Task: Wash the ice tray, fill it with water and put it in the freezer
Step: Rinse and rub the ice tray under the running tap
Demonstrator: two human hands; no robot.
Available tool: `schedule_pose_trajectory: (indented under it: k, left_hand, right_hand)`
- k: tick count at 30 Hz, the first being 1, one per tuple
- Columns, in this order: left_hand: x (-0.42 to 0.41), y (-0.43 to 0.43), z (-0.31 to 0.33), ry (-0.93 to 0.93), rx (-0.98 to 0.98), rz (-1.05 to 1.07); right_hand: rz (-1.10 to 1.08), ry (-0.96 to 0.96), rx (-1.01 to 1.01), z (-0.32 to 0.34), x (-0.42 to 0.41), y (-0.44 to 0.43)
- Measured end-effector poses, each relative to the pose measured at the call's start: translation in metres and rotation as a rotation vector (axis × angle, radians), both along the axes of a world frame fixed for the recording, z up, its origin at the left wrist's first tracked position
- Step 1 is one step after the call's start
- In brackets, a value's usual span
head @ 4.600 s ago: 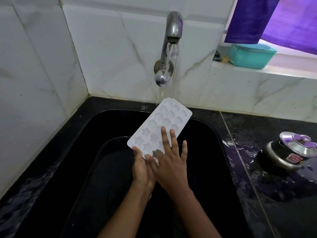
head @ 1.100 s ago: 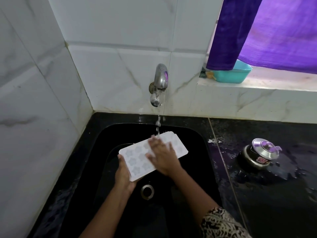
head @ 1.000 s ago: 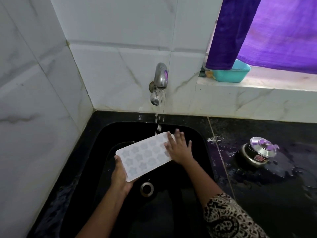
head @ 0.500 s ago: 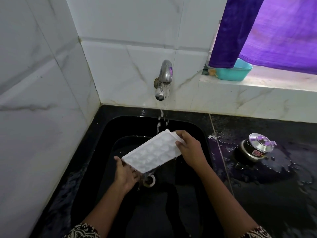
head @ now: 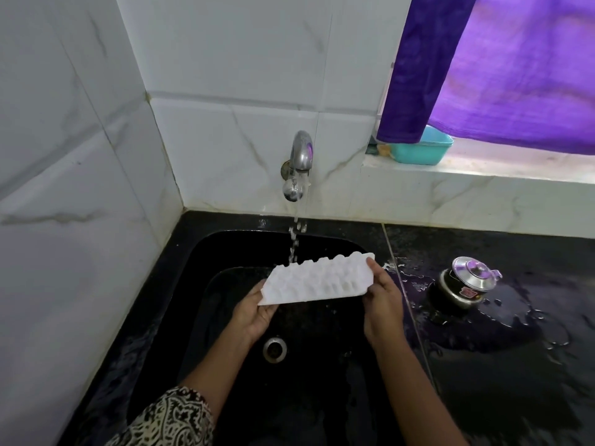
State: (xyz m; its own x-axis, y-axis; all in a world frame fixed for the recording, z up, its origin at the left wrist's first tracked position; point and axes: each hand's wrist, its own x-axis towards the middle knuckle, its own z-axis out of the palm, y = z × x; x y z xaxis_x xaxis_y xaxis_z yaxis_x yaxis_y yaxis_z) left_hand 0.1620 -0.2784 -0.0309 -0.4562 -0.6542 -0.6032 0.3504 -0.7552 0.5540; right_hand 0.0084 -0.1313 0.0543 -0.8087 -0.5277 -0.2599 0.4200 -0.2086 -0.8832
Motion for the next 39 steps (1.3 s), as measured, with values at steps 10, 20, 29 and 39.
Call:
schedule_pose_trajectory:
  k: [10, 20, 29, 39]
  left_hand:
    - [-0.057, -0.013, 0.013, -0.152, -0.306, -0.131]
    - [0.036, -0.055, 0.066, -0.541, -0.734, 0.152]
    - [0.108, -0.069, 0.058, -0.815, -0.543, -0.031]
    - [0.010, -0.028, 0.034, 0.068, 0.098, -0.079]
  right_hand:
    - [-0.013, 0.041, -0.076, 0.015, -0.047, 0.015]
    - [0.218, 0.000, 0.155, -0.038, -0.016, -0.078]
    - [0.527, 0.364, 0.471, 0.006, 0.000, -0.107]
    - [0.333, 0.778, 0.305, 0.058, -0.055, -0.045]
